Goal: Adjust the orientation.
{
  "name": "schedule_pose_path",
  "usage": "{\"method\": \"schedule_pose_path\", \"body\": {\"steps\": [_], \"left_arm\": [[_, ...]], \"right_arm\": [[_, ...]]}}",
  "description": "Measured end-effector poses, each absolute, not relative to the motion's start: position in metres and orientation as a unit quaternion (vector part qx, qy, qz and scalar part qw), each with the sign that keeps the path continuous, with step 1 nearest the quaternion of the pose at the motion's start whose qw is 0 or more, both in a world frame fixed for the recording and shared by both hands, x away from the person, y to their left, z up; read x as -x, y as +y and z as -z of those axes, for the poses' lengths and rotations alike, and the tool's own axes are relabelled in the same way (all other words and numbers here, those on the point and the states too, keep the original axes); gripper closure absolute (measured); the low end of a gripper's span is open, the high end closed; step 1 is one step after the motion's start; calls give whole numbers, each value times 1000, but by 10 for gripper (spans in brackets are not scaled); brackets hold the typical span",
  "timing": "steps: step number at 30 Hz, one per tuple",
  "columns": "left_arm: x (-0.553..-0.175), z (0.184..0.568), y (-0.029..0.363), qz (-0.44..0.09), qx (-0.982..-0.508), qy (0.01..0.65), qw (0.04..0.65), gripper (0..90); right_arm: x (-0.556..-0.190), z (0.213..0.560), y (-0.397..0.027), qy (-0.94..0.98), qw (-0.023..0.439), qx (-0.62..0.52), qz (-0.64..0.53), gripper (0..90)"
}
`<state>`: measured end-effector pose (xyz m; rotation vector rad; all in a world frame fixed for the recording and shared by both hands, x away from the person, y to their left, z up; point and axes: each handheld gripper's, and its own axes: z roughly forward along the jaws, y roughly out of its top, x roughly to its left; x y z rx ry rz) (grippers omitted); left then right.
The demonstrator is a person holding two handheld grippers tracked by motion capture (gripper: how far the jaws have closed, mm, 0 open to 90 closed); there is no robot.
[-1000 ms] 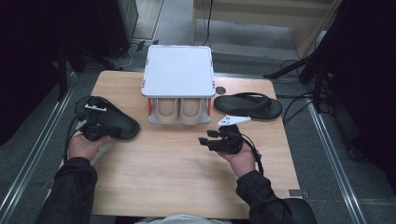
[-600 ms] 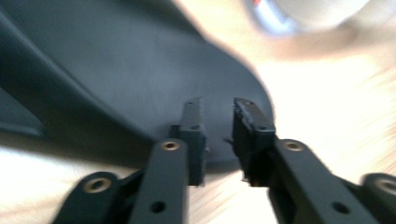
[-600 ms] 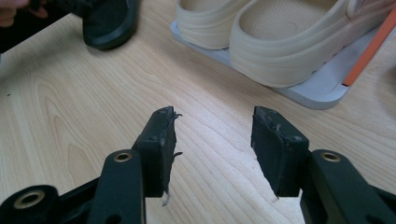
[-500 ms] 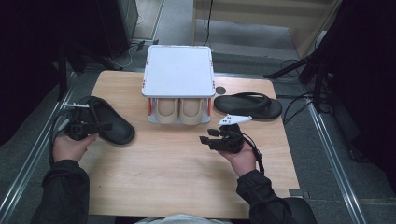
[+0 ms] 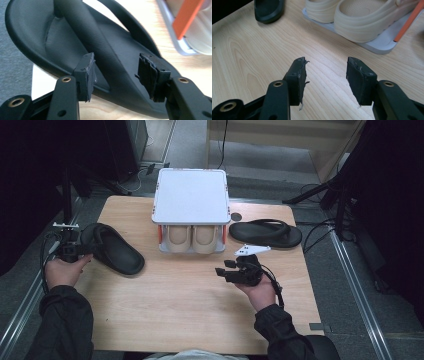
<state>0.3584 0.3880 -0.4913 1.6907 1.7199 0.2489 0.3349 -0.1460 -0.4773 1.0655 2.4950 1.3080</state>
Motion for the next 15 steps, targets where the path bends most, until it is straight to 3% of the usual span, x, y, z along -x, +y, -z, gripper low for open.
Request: {"method": "schedule_pose_path", "body": {"steps": [8, 15], "left_arm": [[-373, 499, 388, -111, -646, 675, 339, 471], [-385, 509, 388, -93, -644, 685, 328, 471]], "right_arm": [[-329, 478, -156, 820, 73, -367, -433, 507], [-325, 479, -163, 817, 78, -378, -428, 507]]}}
